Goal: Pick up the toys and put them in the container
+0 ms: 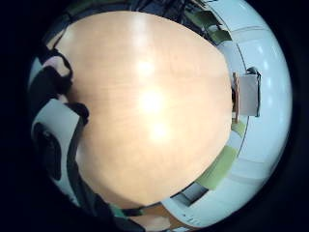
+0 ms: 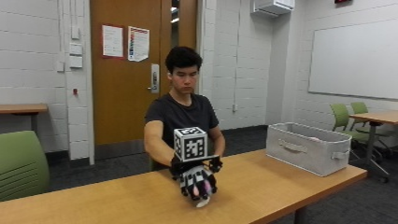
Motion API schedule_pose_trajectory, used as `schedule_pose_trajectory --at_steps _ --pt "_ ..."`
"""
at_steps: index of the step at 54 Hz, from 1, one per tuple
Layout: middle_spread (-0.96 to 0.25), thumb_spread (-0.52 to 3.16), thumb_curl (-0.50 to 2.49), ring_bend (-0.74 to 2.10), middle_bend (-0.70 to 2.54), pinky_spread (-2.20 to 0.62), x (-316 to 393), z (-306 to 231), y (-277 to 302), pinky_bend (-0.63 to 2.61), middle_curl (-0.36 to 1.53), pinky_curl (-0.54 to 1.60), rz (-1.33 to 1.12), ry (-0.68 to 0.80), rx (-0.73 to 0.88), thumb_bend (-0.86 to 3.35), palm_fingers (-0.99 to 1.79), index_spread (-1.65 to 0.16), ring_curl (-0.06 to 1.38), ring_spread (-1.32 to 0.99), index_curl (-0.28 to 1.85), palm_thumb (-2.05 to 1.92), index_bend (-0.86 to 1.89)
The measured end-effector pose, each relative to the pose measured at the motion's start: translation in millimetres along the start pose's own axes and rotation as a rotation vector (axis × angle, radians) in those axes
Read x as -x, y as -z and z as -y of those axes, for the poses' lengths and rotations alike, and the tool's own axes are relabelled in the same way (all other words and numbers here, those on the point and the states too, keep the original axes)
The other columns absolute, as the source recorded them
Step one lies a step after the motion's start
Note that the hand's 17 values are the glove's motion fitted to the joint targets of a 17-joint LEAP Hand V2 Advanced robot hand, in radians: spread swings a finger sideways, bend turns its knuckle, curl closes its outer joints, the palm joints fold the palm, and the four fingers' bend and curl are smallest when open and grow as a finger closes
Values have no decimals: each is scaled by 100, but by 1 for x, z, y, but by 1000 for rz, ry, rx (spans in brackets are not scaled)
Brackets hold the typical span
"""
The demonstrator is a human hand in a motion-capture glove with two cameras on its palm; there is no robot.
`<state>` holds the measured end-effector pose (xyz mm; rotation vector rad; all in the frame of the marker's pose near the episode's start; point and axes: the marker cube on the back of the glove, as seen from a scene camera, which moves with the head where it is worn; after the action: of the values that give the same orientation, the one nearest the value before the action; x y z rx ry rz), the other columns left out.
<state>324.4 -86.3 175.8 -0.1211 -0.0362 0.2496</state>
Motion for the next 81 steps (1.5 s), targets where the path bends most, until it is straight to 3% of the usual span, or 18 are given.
schedule_pose_trajectory --at_steps 18,33,41,48,62,71,75,78,81 --pt "-43 89 55 96 36 -42 161 -18 161 110 49 41 51 79 -185 17 101 -41 43 -46 33 60 18" --pt "-46 82 65 93 33 -43 347 -60 243 106 53 42 26 304 -302 11 104 -41 43 -47 36 62 16" --pt "-47 81 69 92 31 -43 498 -122 242 106 56 43 27 570 -307 8 105 -41 43 -47 37 63 15" --pt "-47 81 72 91 29 -43 580 -165 220 105 58 43 44 715 -283 6 105 -41 43 -47 38 63 16" --pt "-49 82 78 90 26 -43 578 -145 199 104 62 44 19 945 -284 2 105 -41 44 -47 39 64 16" --pt "-49 83 80 90 23 -43 583 -148 190 105 64 44 38 918 -174 -2 104 -41 45 -47 39 62 14" --pt "-44 102 70 94 15 -44 586 -148 184 109 63 45 17 853 -112 -10 87 -41 46 -45 35 37 6" --pt "-32 95 57 91 6 -37 603 -164 179 124 59 52 -36 807 -114 -25 25 -39 49 -36 30 -9 -4" --pt "-25 90 50 85 9 -32 616 -178 179 130 56 52 -53 792 -136 -23 7 -38 47 -30 28 -23 3"
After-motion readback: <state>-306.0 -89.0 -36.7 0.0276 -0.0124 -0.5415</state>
